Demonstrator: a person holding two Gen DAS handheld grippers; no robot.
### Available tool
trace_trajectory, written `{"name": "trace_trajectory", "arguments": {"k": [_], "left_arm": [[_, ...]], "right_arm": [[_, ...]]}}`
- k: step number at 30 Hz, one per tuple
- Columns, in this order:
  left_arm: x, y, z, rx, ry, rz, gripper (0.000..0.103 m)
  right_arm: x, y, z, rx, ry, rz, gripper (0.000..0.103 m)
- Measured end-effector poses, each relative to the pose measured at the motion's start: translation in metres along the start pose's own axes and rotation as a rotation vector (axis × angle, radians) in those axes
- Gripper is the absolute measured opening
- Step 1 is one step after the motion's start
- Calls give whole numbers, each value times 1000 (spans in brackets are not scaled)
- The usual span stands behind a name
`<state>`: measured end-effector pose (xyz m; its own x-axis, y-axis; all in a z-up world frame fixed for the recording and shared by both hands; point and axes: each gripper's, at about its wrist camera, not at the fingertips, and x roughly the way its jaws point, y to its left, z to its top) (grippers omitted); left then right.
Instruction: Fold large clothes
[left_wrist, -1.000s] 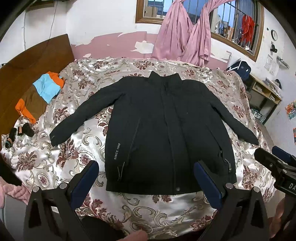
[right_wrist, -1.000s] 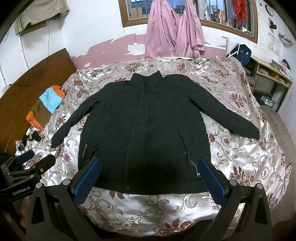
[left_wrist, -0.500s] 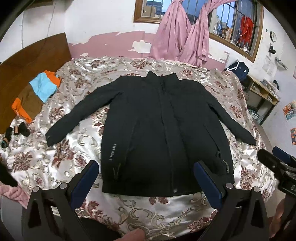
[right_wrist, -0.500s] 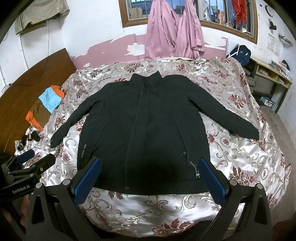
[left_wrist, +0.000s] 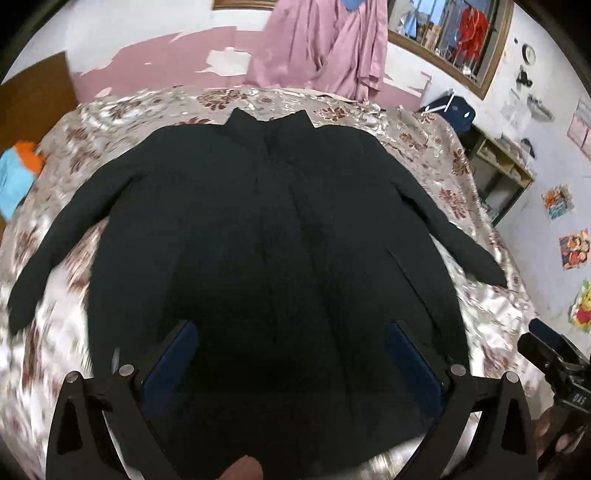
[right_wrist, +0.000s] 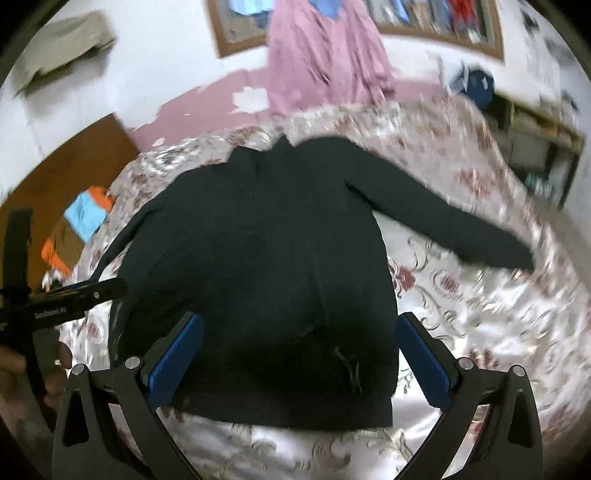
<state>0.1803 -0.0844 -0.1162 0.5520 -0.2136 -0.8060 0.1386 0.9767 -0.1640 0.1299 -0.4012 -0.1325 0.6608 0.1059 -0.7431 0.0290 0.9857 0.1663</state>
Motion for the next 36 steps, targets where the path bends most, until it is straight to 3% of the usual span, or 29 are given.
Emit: {"name": "trace_trajectory", "arguments": {"k": [6,11,17,19,23,25,28,33,36], "left_arm": [[66,-25,71,69,68,-20,103],[96,-61,124,82,94,-69,103],[136,-103,165,71,169,0,103],[148,-114,174,63,197,9,103],[175,-137,185,62,212,26,103],[192,-146,186,69,224,40,103],[219,-161,188,106,243,49,103],[259,-177,199,134,257,42,103],[280,-181,208,132,266,50,103]], "right_arm": [[66,-61,45,109,36,-72,102],[62,-97,92,104,44,-127,102],[53,-170,137,94,63,-118,102],[63,-215,145,113,108,-112,102],[92,-301,139,203,176,-83,102],[116,-351,129,280,238,-88,102],[150,-413,108,428,258,-50,102],[192,-465,84,634,261,59,102],[211,-476,74,714,261,131,101]]}}
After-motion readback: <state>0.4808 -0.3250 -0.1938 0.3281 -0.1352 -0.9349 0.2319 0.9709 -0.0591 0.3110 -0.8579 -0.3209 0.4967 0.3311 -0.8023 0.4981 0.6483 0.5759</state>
